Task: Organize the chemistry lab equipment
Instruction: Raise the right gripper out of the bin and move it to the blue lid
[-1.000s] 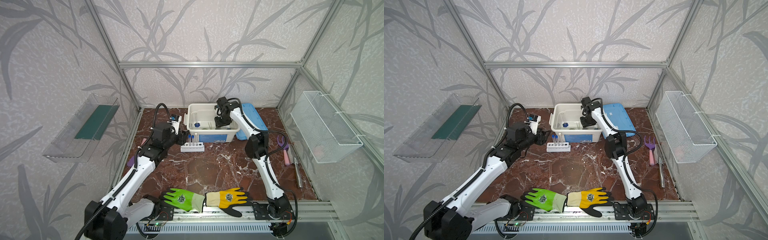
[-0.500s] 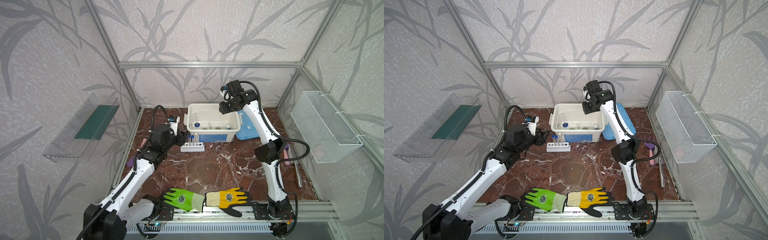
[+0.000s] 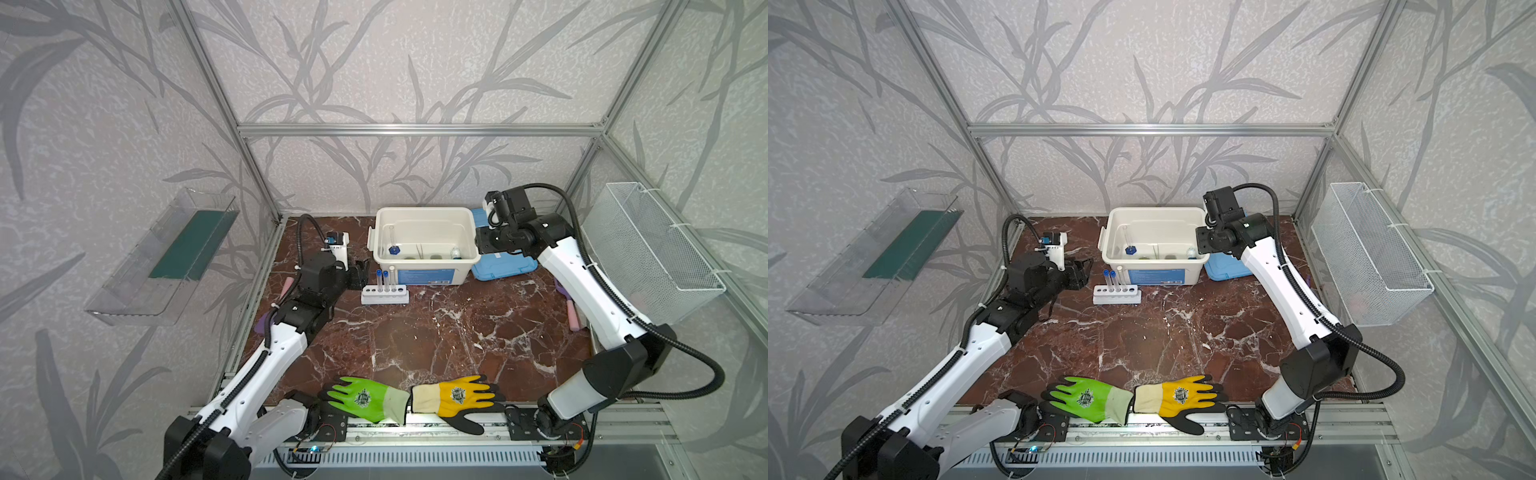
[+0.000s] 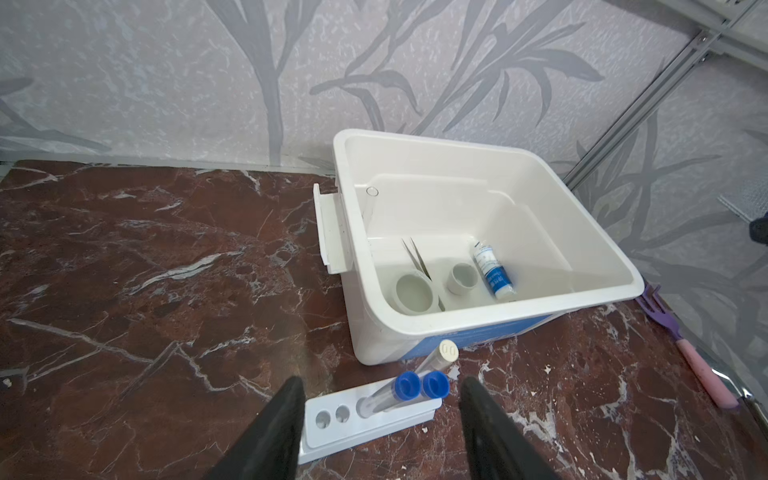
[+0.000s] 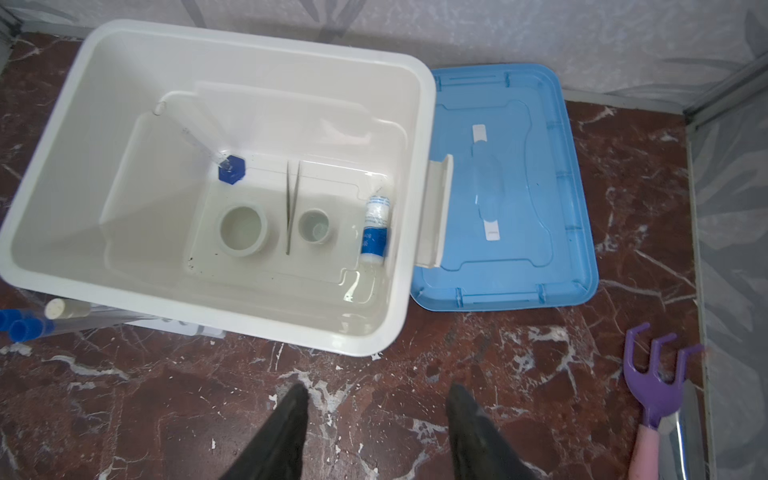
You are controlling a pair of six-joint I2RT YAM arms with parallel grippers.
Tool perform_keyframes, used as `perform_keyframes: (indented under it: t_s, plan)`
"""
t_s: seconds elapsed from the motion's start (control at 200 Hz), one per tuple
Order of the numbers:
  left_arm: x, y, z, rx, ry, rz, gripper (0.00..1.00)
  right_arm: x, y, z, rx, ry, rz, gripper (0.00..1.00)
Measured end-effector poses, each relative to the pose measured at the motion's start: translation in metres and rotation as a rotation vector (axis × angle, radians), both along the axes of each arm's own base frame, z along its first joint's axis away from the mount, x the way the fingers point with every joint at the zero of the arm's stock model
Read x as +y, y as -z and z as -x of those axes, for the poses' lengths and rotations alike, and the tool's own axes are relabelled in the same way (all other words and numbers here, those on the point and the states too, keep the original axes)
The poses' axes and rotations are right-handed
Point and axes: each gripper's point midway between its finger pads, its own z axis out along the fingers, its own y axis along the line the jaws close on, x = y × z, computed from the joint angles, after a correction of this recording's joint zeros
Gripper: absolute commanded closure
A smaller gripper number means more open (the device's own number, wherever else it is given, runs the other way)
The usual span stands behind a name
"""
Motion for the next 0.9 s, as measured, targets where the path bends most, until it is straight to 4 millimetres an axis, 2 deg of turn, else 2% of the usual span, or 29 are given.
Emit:
perform_keyframes:
  t_s: [0.15, 0.275, 0.425, 0.525, 0.67, 0.905]
  plan:
    - [0.004, 0.005, 0.01, 0.003, -0.023, 0.059, 0.39, -0.041, 0.017, 0.005, 0.007, 0.152, -0.022, 0.44]
    - [0.002, 0.005, 0.011, 0.002, -0.026, 0.08, 0.38, -0.064, 0.024, 0.001, 0.014, 0.247, -0.04, 0.43]
    - [0.005, 0.004, 0.014, -0.01, -0.043, 0.079, 0.38, -0.071, 0.032, -0.014, 0.013, 0.313, -0.083, 0.43]
    - [0.006, 0.002, 0.014, -0.018, -0.046, 0.077, 0.38, -0.076, 0.052, -0.026, 0.034, 0.352, -0.1, 0.42]
    - [0.002, 0.012, 0.011, 0.009, -0.029, 0.062, 0.39, -0.094, 0.088, -0.034, 0.085, 0.424, -0.108, 0.39]
    - [-0.008, 0.013, 0.01, 0.004, 0.028, 0.058, 0.39, -0.121, 0.109, -0.045, 0.078, 0.51, -0.171, 0.34]
